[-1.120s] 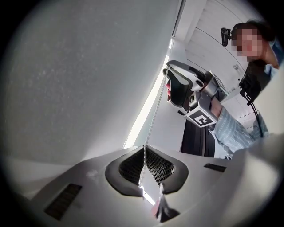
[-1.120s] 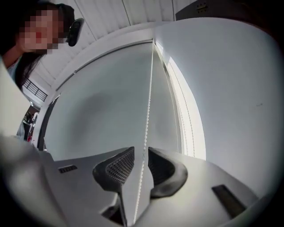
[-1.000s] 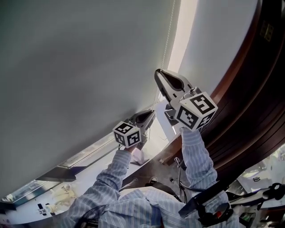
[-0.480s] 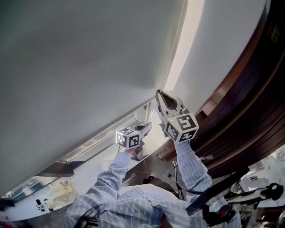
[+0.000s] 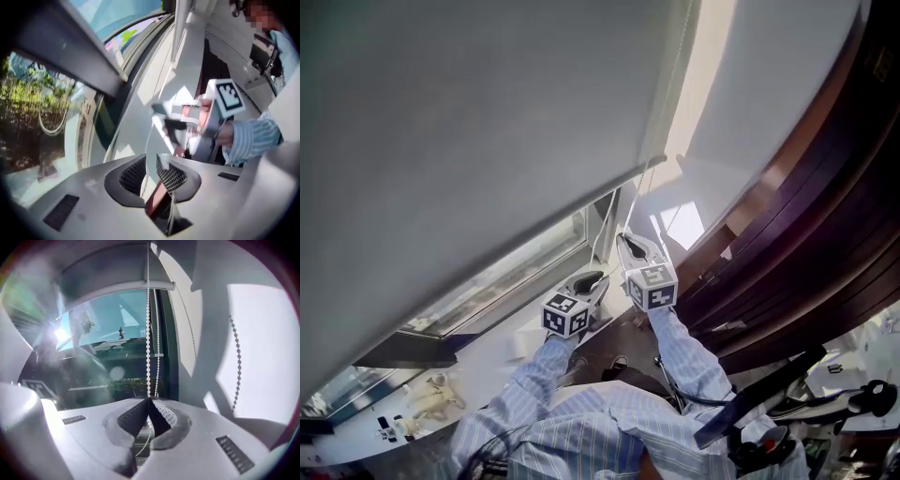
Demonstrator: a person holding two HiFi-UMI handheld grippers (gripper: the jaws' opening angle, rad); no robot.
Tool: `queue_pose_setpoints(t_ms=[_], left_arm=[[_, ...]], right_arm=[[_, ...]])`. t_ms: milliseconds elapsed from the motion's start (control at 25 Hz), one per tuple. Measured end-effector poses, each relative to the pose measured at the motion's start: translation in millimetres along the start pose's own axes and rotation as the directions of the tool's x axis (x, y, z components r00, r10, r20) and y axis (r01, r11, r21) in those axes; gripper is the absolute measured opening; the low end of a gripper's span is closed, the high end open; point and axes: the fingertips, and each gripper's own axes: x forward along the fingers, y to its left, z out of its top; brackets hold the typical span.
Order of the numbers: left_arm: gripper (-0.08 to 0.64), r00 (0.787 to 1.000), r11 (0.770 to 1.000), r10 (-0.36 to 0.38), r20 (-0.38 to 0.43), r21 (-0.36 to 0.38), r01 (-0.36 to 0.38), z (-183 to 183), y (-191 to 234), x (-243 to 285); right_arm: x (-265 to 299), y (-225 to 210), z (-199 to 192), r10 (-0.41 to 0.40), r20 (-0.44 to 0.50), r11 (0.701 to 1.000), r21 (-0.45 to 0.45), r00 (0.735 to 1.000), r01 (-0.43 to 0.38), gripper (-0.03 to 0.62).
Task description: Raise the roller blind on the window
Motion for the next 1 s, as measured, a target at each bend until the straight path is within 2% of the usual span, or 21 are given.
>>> queue_pose_setpoints(t_ms=[120, 200, 280, 400, 480, 600, 680, 880, 1000], left_arm=[[0.077, 0.986, 0.992, -0.049, 0.160, 0.124, 0.029, 86, -27, -14], [0.078, 0.968, 0.975, -0.100, 0.230, 0.218, 0.049, 142, -54, -25], [0.078, 0.945, 0.944, -0.153, 0.290, 0.326, 0.052, 195, -87, -36], [0.078, 0.898, 0.873, -0.212, 0.385, 0.488, -0.003, 274, -137, -52], [0.078, 0.867, 0.846, -0.221, 0.447, 0.530, -0.057, 323, -158, -61], [0.086, 0.828, 0.853, -0.207, 0.521, 0.511, -0.108, 376, -161, -63], [0.089, 0.816, 0.861, -0.185, 0.548, 0.491, -0.134, 398, -151, -63], [0.089, 0.831, 0.876, -0.209, 0.515, 0.477, -0.075, 417, -137, -44], [0.083, 0.824, 0.894, -0.251, 0.509, 0.448, -0.004, 418, -140, -43]], right_arm=[[3, -3, 0, 0.001, -0.029, 1.000, 0.001, 1.000, -0.001, 0.008], [5, -4, 1, 0.000, -0.033, 1.000, 0.000, 0.999, 0.000, 0.008], [5, -4, 0, -0.008, -0.030, 1.000, 0.005, 1.000, 0.008, 0.008], [3, -3, -1, -0.008, -0.028, 1.000, 0.006, 1.000, 0.008, 0.008], [2, -1, 0, -0.005, -0.023, 1.000, 0.012, 1.000, 0.005, 0.008], [-3, -3, -2, -0.012, -0.017, 1.000, 0.026, 1.000, 0.013, 0.008], [-7, 2, -2, -0.007, -0.013, 1.000, 0.029, 1.000, 0.008, 0.008], [-14, 13, -6, 0.011, -0.007, 1.000, 0.028, 1.000, -0.011, 0.008], [-16, 18, -8, 0.017, -0.009, 1.000, 0.026, 1.000, -0.017, 0.008]])
